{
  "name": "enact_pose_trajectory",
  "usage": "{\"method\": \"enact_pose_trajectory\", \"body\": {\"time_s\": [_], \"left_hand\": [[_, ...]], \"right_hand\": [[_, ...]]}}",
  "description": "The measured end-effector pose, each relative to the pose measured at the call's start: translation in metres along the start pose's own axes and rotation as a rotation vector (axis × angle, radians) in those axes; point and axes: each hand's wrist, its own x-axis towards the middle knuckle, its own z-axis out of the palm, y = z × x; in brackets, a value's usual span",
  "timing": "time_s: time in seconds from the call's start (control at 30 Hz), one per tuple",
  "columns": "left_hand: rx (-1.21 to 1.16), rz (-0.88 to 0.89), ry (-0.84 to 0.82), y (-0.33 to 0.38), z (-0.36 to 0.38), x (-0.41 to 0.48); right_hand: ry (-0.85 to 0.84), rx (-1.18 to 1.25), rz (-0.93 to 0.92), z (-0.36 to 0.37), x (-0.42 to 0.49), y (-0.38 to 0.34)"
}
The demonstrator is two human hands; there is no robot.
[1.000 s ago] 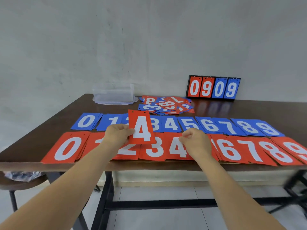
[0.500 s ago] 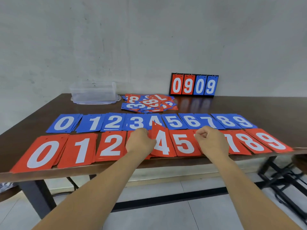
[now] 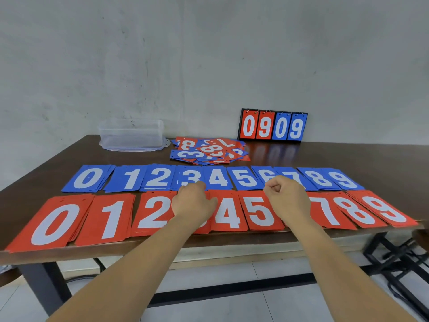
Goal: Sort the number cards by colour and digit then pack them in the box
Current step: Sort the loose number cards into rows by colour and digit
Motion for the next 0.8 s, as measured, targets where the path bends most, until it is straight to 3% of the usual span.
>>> {"method": "enact_pose_trajectory", "body": {"time_s": [0.33, 0.8], "left_hand": [[-0.058, -0.058, 0.037, -0.015, -0.014, 0.078], [-0.105, -0.291, 0.077, -0.058, 0.000, 0.192]], "right_hand": [[-0.077, -0.016, -0.068, 0.044, 0.101, -0.012], [-0.316, -0.112, -0.077, 0.136, 0.232, -0.022]]}}
